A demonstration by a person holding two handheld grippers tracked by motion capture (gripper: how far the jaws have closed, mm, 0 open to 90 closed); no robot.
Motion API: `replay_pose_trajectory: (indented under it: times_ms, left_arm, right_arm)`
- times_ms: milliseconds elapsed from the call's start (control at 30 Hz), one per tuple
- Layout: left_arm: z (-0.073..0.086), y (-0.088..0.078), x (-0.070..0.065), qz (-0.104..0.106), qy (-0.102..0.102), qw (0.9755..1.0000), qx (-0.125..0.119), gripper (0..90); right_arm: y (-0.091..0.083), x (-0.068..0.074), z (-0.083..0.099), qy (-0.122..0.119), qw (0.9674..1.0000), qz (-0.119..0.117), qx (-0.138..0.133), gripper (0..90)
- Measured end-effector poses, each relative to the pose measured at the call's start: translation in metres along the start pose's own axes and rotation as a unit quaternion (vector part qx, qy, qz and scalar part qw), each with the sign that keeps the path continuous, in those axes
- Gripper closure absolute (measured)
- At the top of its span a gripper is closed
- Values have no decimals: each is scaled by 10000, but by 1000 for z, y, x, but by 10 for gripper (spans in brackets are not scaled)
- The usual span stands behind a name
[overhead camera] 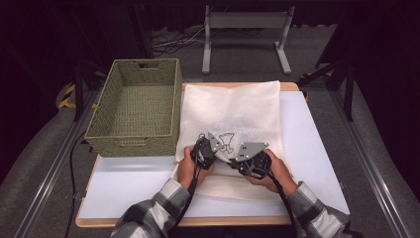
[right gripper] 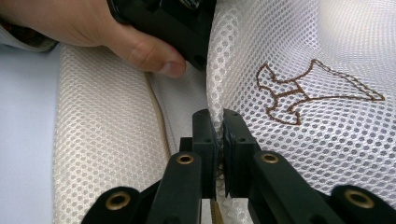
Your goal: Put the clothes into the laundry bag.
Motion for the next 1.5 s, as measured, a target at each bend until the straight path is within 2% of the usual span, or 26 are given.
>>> replay_pose_trajectory:
  times_ms: [100, 300, 333, 400, 500, 600, 733, 867, 1000, 1100, 1200, 1333, 1400, 1500]
  left_arm:
    - [-1, -2, 3, -109, -65, 9999, -65, 900]
    - [1, -3, 1, 89, -140, 9998, -137, 900]
    - [0, -4, 0, 209, -118, 9995, -211, 900]
    - [1, -6, -1, 217, -76, 9995, -212, 900]
    - [0, -11, -6, 406, 14, 9989, -224, 884]
    - [0, -17, -10, 483, 77, 9985, -247, 854]
    - [2, -23, -15, 437, 166, 9988, -160, 824]
    - [4, -33, -21, 484, 225, 9984, -179, 758]
    - [9, -48, -28, 578, 479, 9970, -208, 704]
    - [13, -60, -31, 669, 516, 9961, -268, 682]
    - [16, -70, -33, 750, 617, 9948, -321, 687]
    - [23, -86, -34, 873, 733, 9928, -373, 768]
    - [25, -90, -34, 879, 731, 9927, -392, 785]
    - [34, -106, -27, 844, 674, 9930, -473, 787]
  right_arm:
    - [0, 0, 0, 2, 10000, -10, 6, 860]
    - [0, -1, 1, 16, 10000, 29, 27, 862]
    - [-1, -1, 1, 33, 10000, 51, -2, 863]
    - [-2, -3, 0, 30, 10000, 89, -34, 864]
    - [-5, -5, 0, 69, 9998, 132, -96, 864]
    - [-6, -6, -1, 64, 9998, 123, -117, 862]
    - [-7, -7, -1, 62, 9998, 145, -146, 860]
    - [-10, -8, -2, 75, 9996, 162, -207, 856]
    - [-13, -9, -4, 101, 9993, 222, -273, 855]
    - [-15, -9, -3, 90, 9992, 286, -282, 857]
    - [-17, -10, -3, 125, 9990, 303, -313, 857]
    - [-18, -11, -3, 112, 9989, 318, -330, 858]
    - [-18, -11, -3, 112, 9989, 320, -332, 857]
    - [-19, -11, -4, 135, 9989, 302, -346, 856]
Point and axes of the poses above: each handheld gripper's, and its own axes: y roughly forward along the jaws, z roughly out of its underside, x roughly to its left, the point moved 6 cm from there along y, roughly forward along the jaws, and after that the axes turned 10 degrees about z, right-handed, at the moved point
